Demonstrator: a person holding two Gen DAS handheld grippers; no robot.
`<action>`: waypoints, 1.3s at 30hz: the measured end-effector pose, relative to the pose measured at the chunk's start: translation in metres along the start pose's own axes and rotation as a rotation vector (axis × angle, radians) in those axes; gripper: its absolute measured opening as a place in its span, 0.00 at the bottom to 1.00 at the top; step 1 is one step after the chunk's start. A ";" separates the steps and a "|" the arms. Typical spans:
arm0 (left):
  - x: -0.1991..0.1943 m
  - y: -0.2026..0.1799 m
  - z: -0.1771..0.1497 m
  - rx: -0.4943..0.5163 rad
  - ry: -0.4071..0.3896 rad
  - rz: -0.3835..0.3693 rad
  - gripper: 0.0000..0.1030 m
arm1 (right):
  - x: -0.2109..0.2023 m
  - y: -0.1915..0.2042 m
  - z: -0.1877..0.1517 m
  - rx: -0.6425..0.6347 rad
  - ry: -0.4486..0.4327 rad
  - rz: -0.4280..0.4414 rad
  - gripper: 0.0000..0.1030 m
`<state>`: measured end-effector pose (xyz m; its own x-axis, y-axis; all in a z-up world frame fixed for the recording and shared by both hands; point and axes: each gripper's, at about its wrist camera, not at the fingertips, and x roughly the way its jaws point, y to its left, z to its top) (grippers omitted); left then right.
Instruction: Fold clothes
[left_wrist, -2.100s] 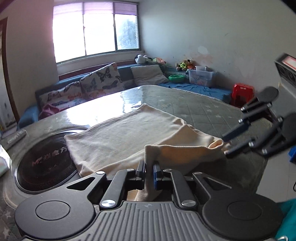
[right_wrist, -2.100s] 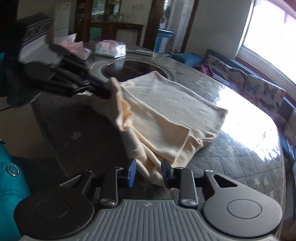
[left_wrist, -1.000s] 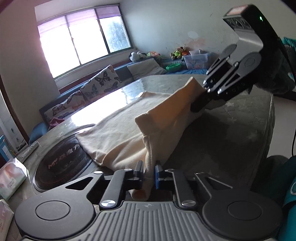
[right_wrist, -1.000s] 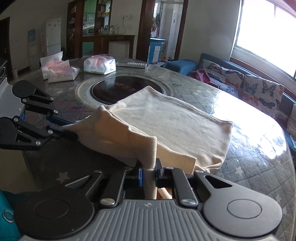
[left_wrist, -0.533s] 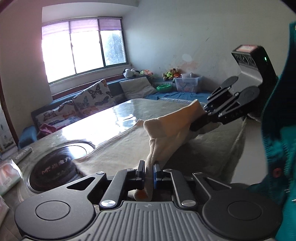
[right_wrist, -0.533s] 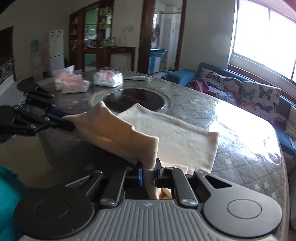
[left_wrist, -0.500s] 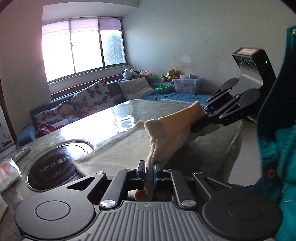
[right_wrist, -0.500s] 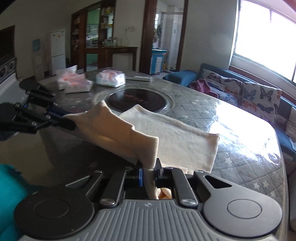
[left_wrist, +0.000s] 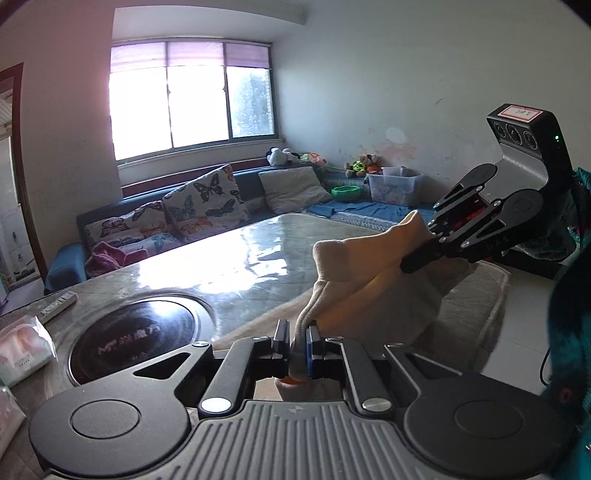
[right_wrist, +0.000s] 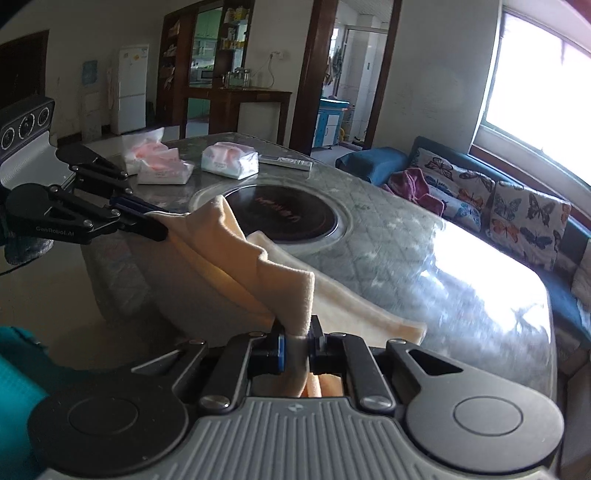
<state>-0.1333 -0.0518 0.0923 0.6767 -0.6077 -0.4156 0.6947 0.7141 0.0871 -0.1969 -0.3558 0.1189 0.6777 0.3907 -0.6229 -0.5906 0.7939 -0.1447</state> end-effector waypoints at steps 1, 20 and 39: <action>0.008 0.004 0.003 -0.004 0.003 0.011 0.09 | 0.006 -0.006 0.006 -0.009 0.005 0.000 0.10; 0.135 0.078 -0.023 -0.187 0.201 0.187 0.14 | 0.141 -0.098 -0.006 0.254 0.077 -0.115 0.20; 0.135 0.029 0.009 -0.260 0.169 0.098 0.14 | 0.145 -0.134 -0.029 0.530 0.045 -0.134 0.20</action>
<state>-0.0199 -0.1157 0.0467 0.6722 -0.4808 -0.5630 0.5278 0.8445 -0.0911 -0.0322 -0.4194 0.0253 0.7054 0.2592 -0.6597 -0.1909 0.9658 0.1754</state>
